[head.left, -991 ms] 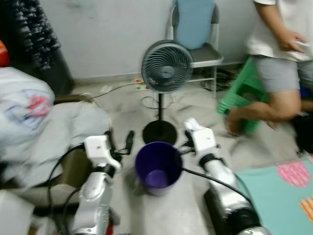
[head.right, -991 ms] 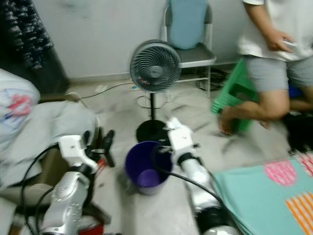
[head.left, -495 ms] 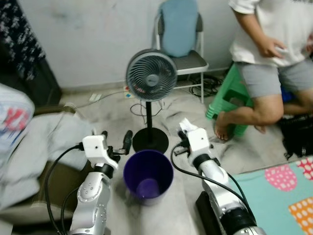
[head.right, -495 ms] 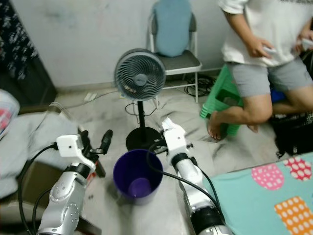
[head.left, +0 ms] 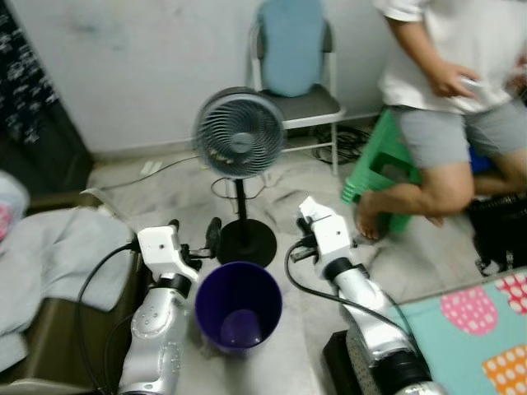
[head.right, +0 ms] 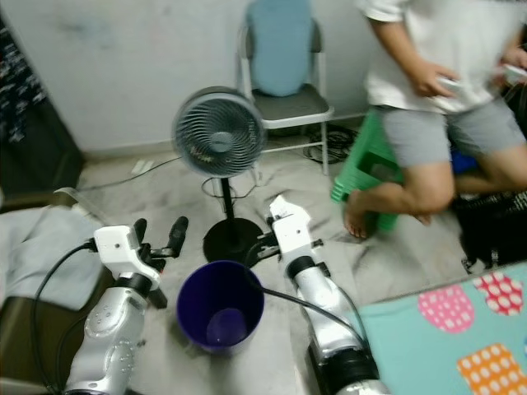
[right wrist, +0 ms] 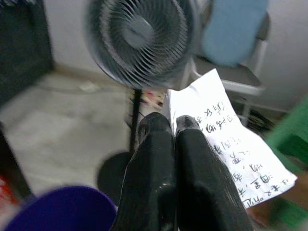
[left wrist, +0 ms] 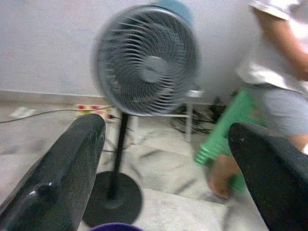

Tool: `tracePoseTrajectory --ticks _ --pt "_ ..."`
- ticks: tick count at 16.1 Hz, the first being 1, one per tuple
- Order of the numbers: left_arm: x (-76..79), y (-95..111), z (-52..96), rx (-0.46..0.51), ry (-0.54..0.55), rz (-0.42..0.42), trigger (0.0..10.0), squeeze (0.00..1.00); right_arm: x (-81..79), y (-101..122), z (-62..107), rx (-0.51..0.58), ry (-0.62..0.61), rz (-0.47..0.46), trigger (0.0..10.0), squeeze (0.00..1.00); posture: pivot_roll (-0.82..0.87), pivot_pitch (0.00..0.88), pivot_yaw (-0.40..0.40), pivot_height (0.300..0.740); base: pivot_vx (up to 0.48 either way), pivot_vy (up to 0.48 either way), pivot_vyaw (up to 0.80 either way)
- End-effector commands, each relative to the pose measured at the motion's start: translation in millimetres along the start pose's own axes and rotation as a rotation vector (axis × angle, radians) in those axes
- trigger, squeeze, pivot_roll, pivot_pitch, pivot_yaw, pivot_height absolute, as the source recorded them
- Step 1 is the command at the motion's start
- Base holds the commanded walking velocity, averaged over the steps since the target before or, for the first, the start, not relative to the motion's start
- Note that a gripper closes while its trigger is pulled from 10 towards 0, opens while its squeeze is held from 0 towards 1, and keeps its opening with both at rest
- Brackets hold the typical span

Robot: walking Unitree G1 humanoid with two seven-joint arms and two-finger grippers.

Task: Clean up the room

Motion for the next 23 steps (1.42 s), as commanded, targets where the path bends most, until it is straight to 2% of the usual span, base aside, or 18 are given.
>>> tracePoseTrajectory --ticks 1,7,10,23 --pt "-5.8 -6.1 4.6 -0.026 0.034 0.003 10.0 0.00 -4.1 6.4 -3.2 0.024 0.014 -0.003 10.0 0.00 0.04 0.054 0.012 0.740 0.000 0.000 0.80" --pt "-3.6 -5.4 4.6 -0.022 0.017 0.006 10.0 0.00 -5.2 4.5 -2.8 0.018 0.021 -0.005 10.0 0.00 0.04 0.053 0.009 0.740 0.000 0.000 0.74" --pt "-1.6 -5.4 6.3 -0.016 0.004 0.017 10.0 0.00 -4.4 3.0 -2.8 0.010 0.018 -0.009 10.0 0.00 0.04 0.053 0.005 0.740 0.000 0.000 0.00" --pt "-1.3 -4.3 5.7 -0.010 -0.010 0.018 10.0 0.00 -3.6 4.5 -4.6 0.018 0.007 -0.007 10.0 0.00 0.04 0.044 0.007 0.740 0.297 0.000 0.00"
Point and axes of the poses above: a point about 5 cm out from each wrist's last joint towards the gripper, its own z axis pointing back from the gripper into the wrist, its own y axis along the axis of the wrist's last joint, x = y × z, the point moved 2 cm from there along -z, pointing out of the wrist towards the gripper, and after that the axes turned 10 degrees about -z, right-handed, at the moved point
